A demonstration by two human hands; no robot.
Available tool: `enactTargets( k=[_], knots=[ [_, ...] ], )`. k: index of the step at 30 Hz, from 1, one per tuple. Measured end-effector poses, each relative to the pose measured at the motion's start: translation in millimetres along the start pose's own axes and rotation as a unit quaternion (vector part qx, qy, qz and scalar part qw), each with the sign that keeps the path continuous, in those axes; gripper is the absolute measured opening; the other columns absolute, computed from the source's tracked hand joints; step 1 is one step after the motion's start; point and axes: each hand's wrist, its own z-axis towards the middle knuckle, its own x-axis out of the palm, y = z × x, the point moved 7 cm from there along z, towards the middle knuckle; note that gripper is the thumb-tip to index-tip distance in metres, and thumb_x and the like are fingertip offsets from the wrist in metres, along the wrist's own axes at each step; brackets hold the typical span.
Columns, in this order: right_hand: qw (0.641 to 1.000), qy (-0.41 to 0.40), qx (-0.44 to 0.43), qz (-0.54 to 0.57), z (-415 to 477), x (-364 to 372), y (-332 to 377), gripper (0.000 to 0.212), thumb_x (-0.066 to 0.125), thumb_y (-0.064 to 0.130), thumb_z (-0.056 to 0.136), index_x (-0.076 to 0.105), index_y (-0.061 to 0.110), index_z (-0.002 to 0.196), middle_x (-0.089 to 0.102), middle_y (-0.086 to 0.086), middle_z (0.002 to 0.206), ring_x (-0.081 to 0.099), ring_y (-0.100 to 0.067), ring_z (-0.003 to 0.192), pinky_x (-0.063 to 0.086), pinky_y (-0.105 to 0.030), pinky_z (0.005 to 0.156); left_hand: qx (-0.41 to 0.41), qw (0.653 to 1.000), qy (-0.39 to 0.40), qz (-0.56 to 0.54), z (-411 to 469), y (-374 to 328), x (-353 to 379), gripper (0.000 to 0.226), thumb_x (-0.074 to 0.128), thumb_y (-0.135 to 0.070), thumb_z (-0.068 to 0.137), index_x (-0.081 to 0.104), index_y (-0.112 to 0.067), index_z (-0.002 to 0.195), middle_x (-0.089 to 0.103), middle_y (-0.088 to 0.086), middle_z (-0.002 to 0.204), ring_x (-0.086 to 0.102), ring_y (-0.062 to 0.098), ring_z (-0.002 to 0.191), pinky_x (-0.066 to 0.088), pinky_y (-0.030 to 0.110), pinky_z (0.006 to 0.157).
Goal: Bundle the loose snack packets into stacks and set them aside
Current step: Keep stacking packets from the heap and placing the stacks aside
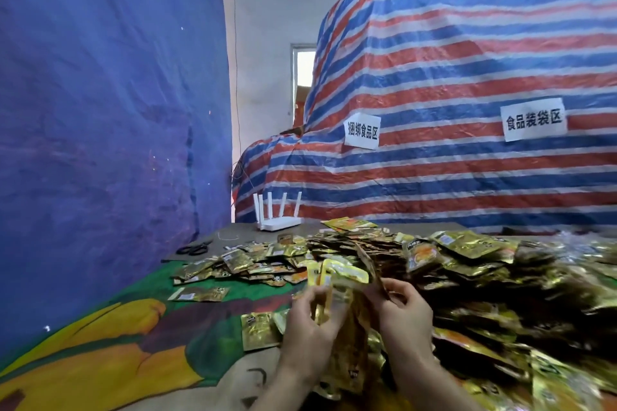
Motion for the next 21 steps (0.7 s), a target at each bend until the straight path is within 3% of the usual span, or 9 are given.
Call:
enactTargets(
  k=[2, 5, 7, 9, 11, 13, 15, 18, 21],
  knots=[
    [1.0, 0.012, -0.019, 0.015, -1, 1, 3, 0.01, 0.078, 0.018, 0.087, 0.071, 0.018, 0.094, 0.077, -0.001, 0.081, 0.075, -0.019, 0.078, 0.059, -0.029, 0.064, 0.006, 0.999, -0.018, -0.027, 1, 8, 0, 0.013, 0.076, -0.016, 0.088, 0.066, -0.013, 0.096, 0.073, 0.006, 0.087, 0.071, 0.015, 0.079, 0.056, 0.029, 0.067],
    [0.998, 0.037, -0.057, 0.019, -8, 3, 13, 0.01, 0.076, 0.021, 0.089, 0.078, 0.02, 0.079, 0.077, 0.004, 0.077, 0.074, -0.009, 0.072, 0.053, -0.015, 0.056, 0.02, 0.995, -0.097, -0.006, 4, 10, -19, 0.013, 0.07, -0.016, 0.093, 0.059, -0.023, 0.097, 0.071, -0.004, 0.085, 0.068, 0.012, 0.08, 0.054, 0.026, 0.065],
    [0.997, 0.063, -0.032, 0.03, -10, 5, 10, 0.013, 0.077, 0.022, 0.088, 0.078, 0.015, 0.077, 0.078, 0.001, 0.077, 0.074, -0.011, 0.07, 0.053, -0.015, 0.055, 0.006, 0.991, -0.128, -0.03, 5, 12, -30, 0.033, 0.071, -0.016, 0.092, 0.054, -0.032, 0.115, 0.068, 0.0, 0.107, 0.067, 0.021, 0.099, 0.056, 0.037, 0.081],
    [0.991, 0.13, -0.002, 0.006, -15, 15, 3, 0.012, 0.077, 0.022, 0.088, 0.078, 0.012, 0.081, 0.078, -0.004, 0.081, 0.076, -0.018, 0.075, 0.056, -0.021, 0.059, -0.022, 0.986, -0.135, -0.096, 6, 18, -34, 0.067, 0.076, -0.012, 0.088, 0.04, -0.042, 0.136, 0.058, 0.009, 0.135, 0.059, 0.032, 0.12, 0.051, 0.057, 0.098],
    [0.979, 0.187, -0.02, -0.076, -22, 24, -1, 0.008, 0.076, 0.024, 0.089, 0.077, 0.016, 0.092, 0.079, -0.002, 0.089, 0.076, -0.019, 0.084, 0.061, -0.028, 0.069, -0.055, 0.976, -0.134, -0.161, 8, 25, -32, 0.078, 0.077, -0.008, 0.083, 0.036, -0.037, 0.143, 0.059, 0.013, 0.136, 0.062, 0.035, 0.119, 0.053, 0.059, 0.094],
    [0.963, 0.203, -0.066, -0.166, -27, 30, -4, 0.021, 0.076, 0.03, 0.089, 0.068, 0.024, 0.107, 0.075, 0.004, 0.102, 0.072, -0.012, 0.096, 0.06, -0.033, 0.083, -0.086, 0.969, -0.087, -0.216, 10, 29, -22, 0.056, 0.072, -0.01, 0.087, 0.049, -0.018, 0.138, 0.071, 0.013, 0.118, 0.072, 0.032, 0.102, 0.061, 0.047, 0.074],
    [0.958, 0.188, -0.083, -0.201, -29, 30, -6, 0.041, 0.077, 0.036, 0.087, 0.051, 0.026, 0.117, 0.068, 0.008, 0.11, 0.067, -0.005, 0.102, 0.058, -0.032, 0.089, -0.12, 0.962, -0.031, -0.244, 6, 32, -8, 0.035, 0.063, -0.016, 0.096, 0.058, -0.012, 0.13, 0.074, 0.014, 0.112, 0.073, 0.032, 0.099, 0.061, 0.042, 0.069],
    [0.956, 0.205, -0.1, -0.185, -30, 32, -10, 0.05, 0.076, 0.037, 0.088, 0.038, 0.035, 0.12, 0.066, 0.01, 0.112, 0.067, 0.0, 0.101, 0.058, -0.03, 0.09, -0.147, 0.956, 0.042, -0.251, -2, 38, 6, 0.05, 0.062, -0.03, 0.086, 0.057, -0.008, 0.131, 0.067, 0.024, 0.122, 0.068, 0.04, 0.11, 0.058, 0.052, 0.086],
    [0.957, 0.24, -0.083, -0.137, -32, 35, -16, 0.068, 0.072, 0.033, 0.078, 0.036, 0.035, 0.135, 0.069, 0.011, 0.114, 0.067, -0.002, 0.105, 0.057, -0.031, 0.091, -0.108, 0.968, 0.094, -0.205, -7, 32, 13, 0.056, 0.057, -0.028, 0.075, 0.052, -0.016, 0.13, 0.071, 0.018, 0.115, 0.071, 0.033, 0.104, 0.059, 0.044, 0.079]
  ],
)
